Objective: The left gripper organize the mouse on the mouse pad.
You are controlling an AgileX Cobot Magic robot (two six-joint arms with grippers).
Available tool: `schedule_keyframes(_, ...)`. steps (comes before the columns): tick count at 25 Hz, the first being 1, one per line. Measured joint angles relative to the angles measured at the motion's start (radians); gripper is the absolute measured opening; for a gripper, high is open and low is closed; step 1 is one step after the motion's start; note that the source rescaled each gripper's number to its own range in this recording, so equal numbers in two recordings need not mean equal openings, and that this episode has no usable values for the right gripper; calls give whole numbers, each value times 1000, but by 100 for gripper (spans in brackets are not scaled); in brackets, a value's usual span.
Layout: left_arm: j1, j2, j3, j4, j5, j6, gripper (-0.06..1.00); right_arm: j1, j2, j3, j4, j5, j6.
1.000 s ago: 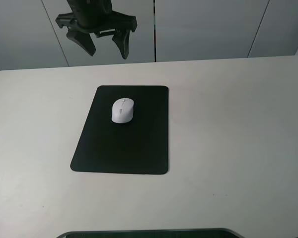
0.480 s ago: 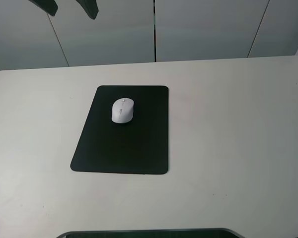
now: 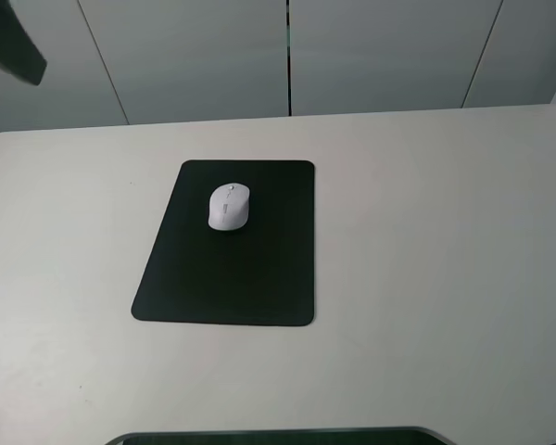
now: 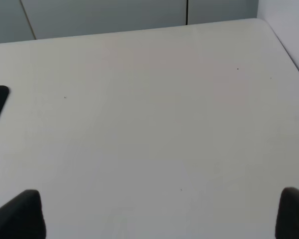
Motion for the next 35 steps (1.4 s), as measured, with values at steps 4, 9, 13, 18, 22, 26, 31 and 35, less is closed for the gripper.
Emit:
schedule_keyframes(4,72,-145,121,0,0,-9,93,0,0,0,0,0,0)
schedule_keyframes(9,189,-359,246,-24,0,51,93,0,0,0,0,0,0)
schedule_keyframes(13,273,-544,328,-31,1,98,93,0,0,0,0,0,0)
schedule_keyframes(18,363,-748,396,-35,1,116,94,0,0,0,0,0,0)
schedule_keyframes(22,446,-888,442,-36,2,139,94,0,0,0,0,0,0)
schedule_keyframes(26,540,-1013,482,-46,2,167,94,0,0,0,0,0,0)
schedule_keyframes(31,591,-1149,530,-107,5,192,95,0,0,0,0,0,0)
schedule_keyframes(35,593,-1160,553,-154,9,232,95,0,0,0,0,0,0)
